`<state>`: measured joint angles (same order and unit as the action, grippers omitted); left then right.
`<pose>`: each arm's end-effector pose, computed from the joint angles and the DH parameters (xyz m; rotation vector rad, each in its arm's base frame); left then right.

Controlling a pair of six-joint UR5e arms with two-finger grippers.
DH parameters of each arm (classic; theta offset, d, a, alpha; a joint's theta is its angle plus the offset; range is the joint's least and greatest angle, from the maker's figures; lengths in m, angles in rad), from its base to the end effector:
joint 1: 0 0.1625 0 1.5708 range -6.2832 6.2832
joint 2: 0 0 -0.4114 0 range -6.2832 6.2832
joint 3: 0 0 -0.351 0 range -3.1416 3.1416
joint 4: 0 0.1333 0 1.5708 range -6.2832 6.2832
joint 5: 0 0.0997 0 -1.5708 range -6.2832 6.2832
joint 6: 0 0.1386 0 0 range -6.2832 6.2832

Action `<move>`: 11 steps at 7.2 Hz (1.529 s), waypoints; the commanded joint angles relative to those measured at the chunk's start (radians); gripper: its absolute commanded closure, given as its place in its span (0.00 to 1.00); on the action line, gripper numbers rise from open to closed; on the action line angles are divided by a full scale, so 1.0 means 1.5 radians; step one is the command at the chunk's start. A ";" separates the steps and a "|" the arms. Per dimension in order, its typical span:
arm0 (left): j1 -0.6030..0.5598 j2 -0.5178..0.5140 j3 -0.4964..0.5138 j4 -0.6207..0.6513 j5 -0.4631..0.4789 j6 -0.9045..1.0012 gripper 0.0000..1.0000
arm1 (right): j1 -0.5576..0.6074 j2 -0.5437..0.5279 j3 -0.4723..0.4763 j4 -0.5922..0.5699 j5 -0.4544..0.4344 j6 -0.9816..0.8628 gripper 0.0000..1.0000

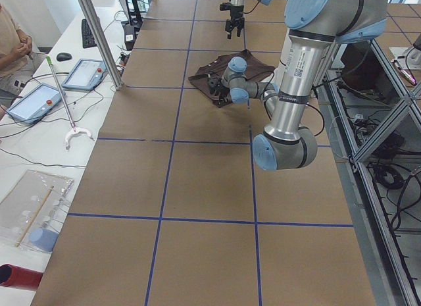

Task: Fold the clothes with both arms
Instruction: 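Grasp the folded shirt with the right gripper and drag it toward the robot, then fold the shirt's side over with the right gripper while the left holds the far edge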

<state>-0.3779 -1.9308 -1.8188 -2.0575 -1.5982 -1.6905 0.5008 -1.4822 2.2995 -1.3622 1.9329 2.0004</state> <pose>0.5116 -0.3424 0.3219 0.1176 1.0984 -0.4315 -0.3447 -0.2847 0.2982 -0.2988 -1.0446 0.6540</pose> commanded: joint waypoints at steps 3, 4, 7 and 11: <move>0.014 -0.001 0.005 0.000 0.000 -0.015 1.00 | 0.002 0.003 -0.011 0.000 -0.003 0.000 0.00; 0.012 -0.001 -0.002 0.001 0.000 -0.014 1.00 | 0.002 0.004 -0.012 0.000 -0.003 0.000 0.00; -0.092 -0.017 0.002 0.040 -0.001 0.122 1.00 | 0.003 0.015 -0.009 0.000 -0.002 0.000 0.00; -0.288 -0.301 0.483 -0.162 -0.035 0.203 1.00 | 0.002 0.042 -0.018 0.001 -0.005 0.001 0.00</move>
<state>-0.7426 -2.2819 -1.2771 -2.2059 -1.6240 -1.4246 0.5043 -1.4380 2.2802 -1.3615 1.9287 2.0013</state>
